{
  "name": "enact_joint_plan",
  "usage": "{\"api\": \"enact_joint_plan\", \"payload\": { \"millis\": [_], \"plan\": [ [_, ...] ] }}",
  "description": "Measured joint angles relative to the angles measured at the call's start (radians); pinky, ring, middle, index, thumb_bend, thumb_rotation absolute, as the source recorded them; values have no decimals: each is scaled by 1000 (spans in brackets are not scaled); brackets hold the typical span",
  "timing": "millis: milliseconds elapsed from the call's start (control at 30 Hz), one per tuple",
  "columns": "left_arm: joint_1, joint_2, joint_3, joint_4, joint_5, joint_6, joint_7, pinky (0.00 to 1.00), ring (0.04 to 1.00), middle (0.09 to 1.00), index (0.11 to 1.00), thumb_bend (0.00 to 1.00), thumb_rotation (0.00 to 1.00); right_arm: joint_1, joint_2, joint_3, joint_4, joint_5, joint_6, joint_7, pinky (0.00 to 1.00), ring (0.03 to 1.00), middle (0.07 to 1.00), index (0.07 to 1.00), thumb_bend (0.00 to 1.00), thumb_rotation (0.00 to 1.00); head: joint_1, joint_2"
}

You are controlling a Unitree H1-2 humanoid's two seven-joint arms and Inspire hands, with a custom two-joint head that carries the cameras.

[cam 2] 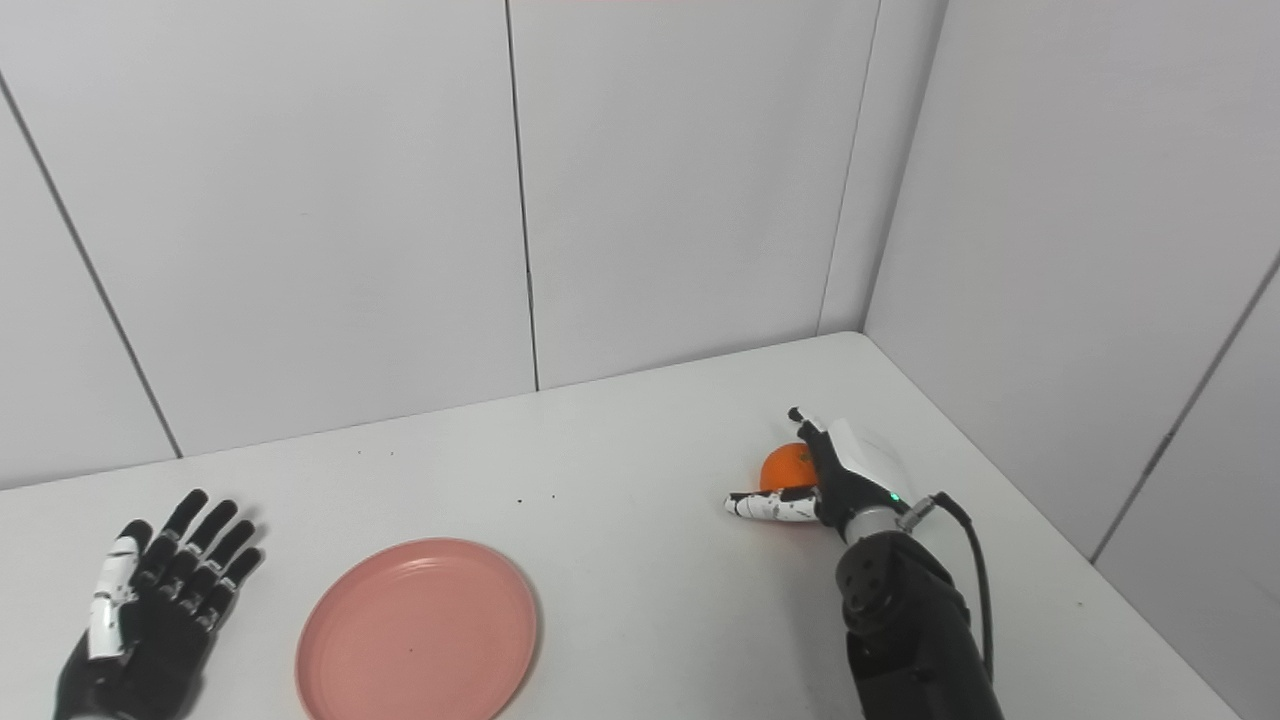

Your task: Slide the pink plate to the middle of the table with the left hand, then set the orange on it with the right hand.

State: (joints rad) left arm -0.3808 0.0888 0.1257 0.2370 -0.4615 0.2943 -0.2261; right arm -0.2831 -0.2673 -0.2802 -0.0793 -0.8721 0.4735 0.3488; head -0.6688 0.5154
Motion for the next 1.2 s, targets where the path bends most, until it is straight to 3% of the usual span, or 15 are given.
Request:
{"api": "enact_joint_plan", "payload": {
  "millis": [67,167,267,467,633,700,767,800,833,1000,1200],
  "plan": [
    [0,0,0,-3,0,3,3,967,943,944,940,306,1000,-1,1,-6,0,-4,0,2,601,741,811,889,970,373,0,0],
    [1,0,-1,-4,0,4,5,970,945,947,943,306,1000,-1,3,-13,-1,-11,0,7,555,702,779,865,954,346,2,2],
    [0,1,-1,0,0,4,-1,973,947,950,945,308,1000,-1,2,-12,-1,-8,0,4,652,747,802,817,943,313,2,3],
    [0,0,0,-1,0,4,-1,967,943,944,939,310,1000,-1,1,-10,0,2,0,-6,684,730,775,769,928,242,3,5],
    [0,0,1,-1,0,4,-1,971,942,942,940,310,1000,0,-11,1,0,-25,0,-3,605,629,661,666,897,179,3,5],
    [0,0,1,-1,0,4,-1,969,940,940,938,309,1000,0,-18,10,1,-38,0,5,618,614,637,634,885,159,3,5],
    [0,0,0,-1,0,4,-1,967,940,942,938,309,1000,1,-27,21,5,-39,0,7,510,544,589,591,835,96,3,5],
    [0,0,0,-1,0,4,-1,962,937,939,936,311,1000,1,-31,24,7,-38,0,5,433,482,543,531,649,117,3,5],
    [0,0,0,-1,0,4,-1,958,934,936,933,311,1000,1,-34,26,8,-36,0,3,384,441,488,518,565,63,3,5],
    [0,0,0,-1,0,4,0,964,939,939,937,311,1000,6,-39,38,17,-2,0,-46,293,351,424,534,523,2,11,6],
    [0,-1,0,-1,0,4,0,972,942,943,943,310,1000,18,-34,35,-34,34,1,-103,323,398,439,508,529,0,15,6]
  ]
}}
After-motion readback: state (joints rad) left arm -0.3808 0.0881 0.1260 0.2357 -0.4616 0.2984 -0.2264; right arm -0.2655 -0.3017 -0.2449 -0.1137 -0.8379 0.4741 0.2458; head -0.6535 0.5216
